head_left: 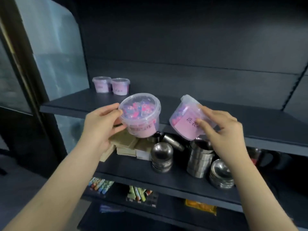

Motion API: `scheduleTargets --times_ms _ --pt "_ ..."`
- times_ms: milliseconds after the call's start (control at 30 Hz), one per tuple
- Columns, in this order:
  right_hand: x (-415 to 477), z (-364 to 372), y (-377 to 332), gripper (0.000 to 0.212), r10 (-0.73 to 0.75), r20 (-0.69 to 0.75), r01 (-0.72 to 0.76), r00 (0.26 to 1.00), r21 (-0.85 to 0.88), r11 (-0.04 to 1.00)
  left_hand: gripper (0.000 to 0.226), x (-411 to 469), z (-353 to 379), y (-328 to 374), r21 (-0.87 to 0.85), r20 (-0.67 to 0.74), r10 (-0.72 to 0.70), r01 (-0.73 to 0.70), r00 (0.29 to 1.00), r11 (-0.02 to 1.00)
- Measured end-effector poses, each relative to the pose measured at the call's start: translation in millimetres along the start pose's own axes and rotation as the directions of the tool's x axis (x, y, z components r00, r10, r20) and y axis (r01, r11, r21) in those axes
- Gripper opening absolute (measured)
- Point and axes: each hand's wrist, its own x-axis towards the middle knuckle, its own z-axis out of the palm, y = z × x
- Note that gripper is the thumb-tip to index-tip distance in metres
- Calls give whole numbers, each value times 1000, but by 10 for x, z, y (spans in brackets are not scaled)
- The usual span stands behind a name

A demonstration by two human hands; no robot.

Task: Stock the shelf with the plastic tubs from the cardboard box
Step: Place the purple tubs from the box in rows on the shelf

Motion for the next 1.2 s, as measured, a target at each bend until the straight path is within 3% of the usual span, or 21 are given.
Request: scheduleTargets --times_ms 267,400,533,633,700,767,867,933,1033,1133,1200 --pt "931 863 495 35 -176 80 189 981 -216 958 24 1433 434 -10 89 -39 62 -58 997 994" --pt "1344 1254 815 36 -149 165 191 975 -270 944 19 2088 670 -231 142 -45 17 -10 999 990" --pt "1777 1614 1014 37 -95 357 223 929 -336 915 23 2612 788 -355 171 -62 25 -14 998 985" --pt "2009 1866 1096 40 -4 439 187 899 -374 908 20 2828 747 -460 302 31 85 -91 996 949" --pt "2148 1986 1142 40 102 477 108 873 -394 913 17 2953 676 -505 457 184 166 -234 969 858" --pt "2297 2083 1214 38 171 496 53 851 -405 913 29 3099 622 -526 625 332 238 -402 913 669" --pt "2463 2196 1304 36 238 471 -16 850 -427 904 36 3345 653 -519 654 483 319 -578 815 487" --pt "2521 2286 1342 36 255 454 -51 854 -415 909 41 3547 731 -517 673 563 374 -671 738 311" --pt "2620 2389 1383 35 276 452 -120 848 -344 931 49 3855 872 -491 708 634 377 -703 675 68" --pt "2724 2501 1388 34 354 430 -244 831 -292 925 49 4097 948 -515 696 677 367 -718 638 -36" --pt "2754 2642 1366 34 417 358 -333 836 -273 902 44 4223 949 -529 659 692 387 -752 610 7"
